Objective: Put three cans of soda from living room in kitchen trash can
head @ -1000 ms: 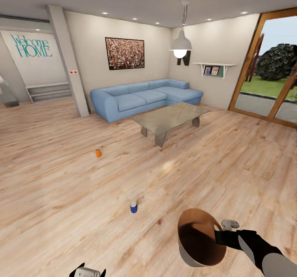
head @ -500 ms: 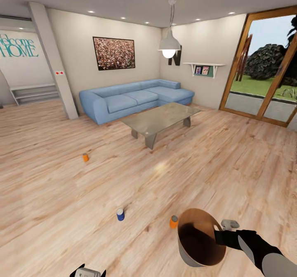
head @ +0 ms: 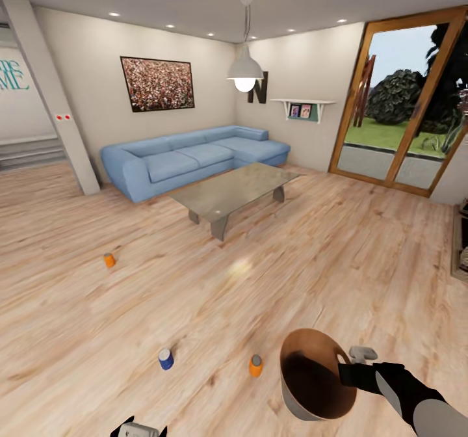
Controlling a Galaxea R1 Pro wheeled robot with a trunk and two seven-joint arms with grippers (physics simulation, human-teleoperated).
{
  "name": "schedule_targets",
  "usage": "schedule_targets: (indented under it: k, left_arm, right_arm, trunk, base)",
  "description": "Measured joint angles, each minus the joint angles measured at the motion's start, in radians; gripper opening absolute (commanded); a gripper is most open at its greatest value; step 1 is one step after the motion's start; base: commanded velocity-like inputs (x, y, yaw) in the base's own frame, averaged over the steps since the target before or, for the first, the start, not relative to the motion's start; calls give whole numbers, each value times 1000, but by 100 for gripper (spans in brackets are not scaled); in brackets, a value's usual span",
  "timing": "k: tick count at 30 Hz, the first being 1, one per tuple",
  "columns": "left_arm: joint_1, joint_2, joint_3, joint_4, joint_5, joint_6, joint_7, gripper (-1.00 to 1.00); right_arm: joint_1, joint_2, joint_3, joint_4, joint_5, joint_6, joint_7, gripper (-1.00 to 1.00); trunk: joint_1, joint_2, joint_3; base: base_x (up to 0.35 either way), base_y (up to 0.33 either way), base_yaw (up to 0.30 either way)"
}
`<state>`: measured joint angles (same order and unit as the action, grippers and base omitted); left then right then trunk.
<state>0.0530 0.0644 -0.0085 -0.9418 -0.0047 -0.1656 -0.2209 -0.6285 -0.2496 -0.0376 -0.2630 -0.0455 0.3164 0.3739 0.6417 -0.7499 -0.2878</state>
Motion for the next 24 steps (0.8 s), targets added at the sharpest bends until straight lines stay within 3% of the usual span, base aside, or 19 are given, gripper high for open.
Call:
schedule_targets:
  k: [7, 21, 24]
  left_arm:
    - [0, 0, -2, -4, 0, -1, 0, 100]
    - [0, 0, -2, -10, 0, -2, 0, 100]
    - [1, 0, -2, -11, 0, -2, 0, 100]
  right_arm:
    - [0, 0, 0, 0, 0, -3, 0, -100]
    - [6, 2, 0, 0, -1, -1, 0, -100]
    - [6, 1, -19, 0, 0, 0, 0, -100]
  trunk:
    - [0, 0, 2]
    - [0, 0, 3]
    - [0, 0, 3]
  base:
    - [256, -185, -229]
    - [253, -189, -40]
    - [242, -197, -192]
